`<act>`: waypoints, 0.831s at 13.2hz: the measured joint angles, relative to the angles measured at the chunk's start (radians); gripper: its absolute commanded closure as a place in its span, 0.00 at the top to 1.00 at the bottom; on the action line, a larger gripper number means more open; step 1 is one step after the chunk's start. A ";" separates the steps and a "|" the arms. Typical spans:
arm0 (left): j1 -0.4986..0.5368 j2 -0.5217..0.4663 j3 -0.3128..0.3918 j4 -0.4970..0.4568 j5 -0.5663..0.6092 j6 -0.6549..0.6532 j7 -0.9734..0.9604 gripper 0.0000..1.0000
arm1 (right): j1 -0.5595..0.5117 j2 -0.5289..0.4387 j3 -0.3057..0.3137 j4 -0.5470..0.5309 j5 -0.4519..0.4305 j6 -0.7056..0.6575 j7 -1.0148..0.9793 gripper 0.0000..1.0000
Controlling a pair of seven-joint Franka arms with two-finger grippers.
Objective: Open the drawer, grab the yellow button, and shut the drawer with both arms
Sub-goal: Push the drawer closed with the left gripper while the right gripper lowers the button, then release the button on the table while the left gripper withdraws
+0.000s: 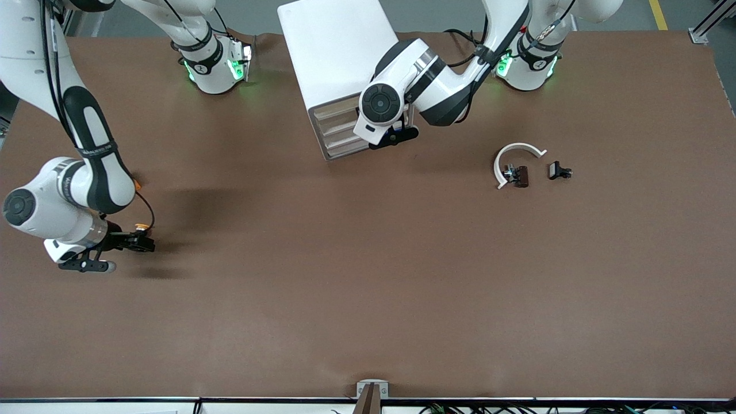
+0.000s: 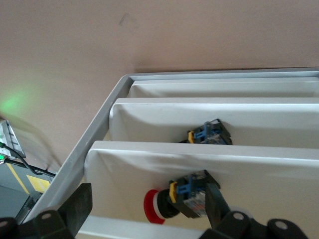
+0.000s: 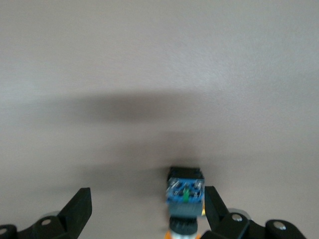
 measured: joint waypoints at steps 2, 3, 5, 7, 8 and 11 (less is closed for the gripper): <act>0.009 0.006 0.028 0.037 0.029 0.001 0.000 1.00 | 0.014 -0.051 0.000 0.052 0.000 -0.131 0.000 1.00; 0.025 0.008 0.039 0.059 0.055 0.001 0.000 1.00 | 0.021 -0.076 0.000 0.075 0.000 -0.192 0.000 1.00; 0.085 0.009 0.045 0.105 0.105 0.001 0.001 1.00 | 0.038 -0.125 0.000 0.127 0.000 -0.328 0.020 1.00; 0.161 0.008 0.047 0.158 0.152 0.000 0.005 1.00 | 0.059 -0.166 0.000 0.204 0.000 -0.488 0.081 1.00; 0.198 0.006 0.047 0.186 0.185 0.000 0.007 1.00 | 0.077 -0.177 0.000 0.254 -0.003 -0.572 0.120 1.00; 0.291 -0.016 0.048 0.252 0.322 -0.001 0.008 1.00 | 0.126 -0.190 0.001 0.385 -0.037 -0.747 0.202 1.00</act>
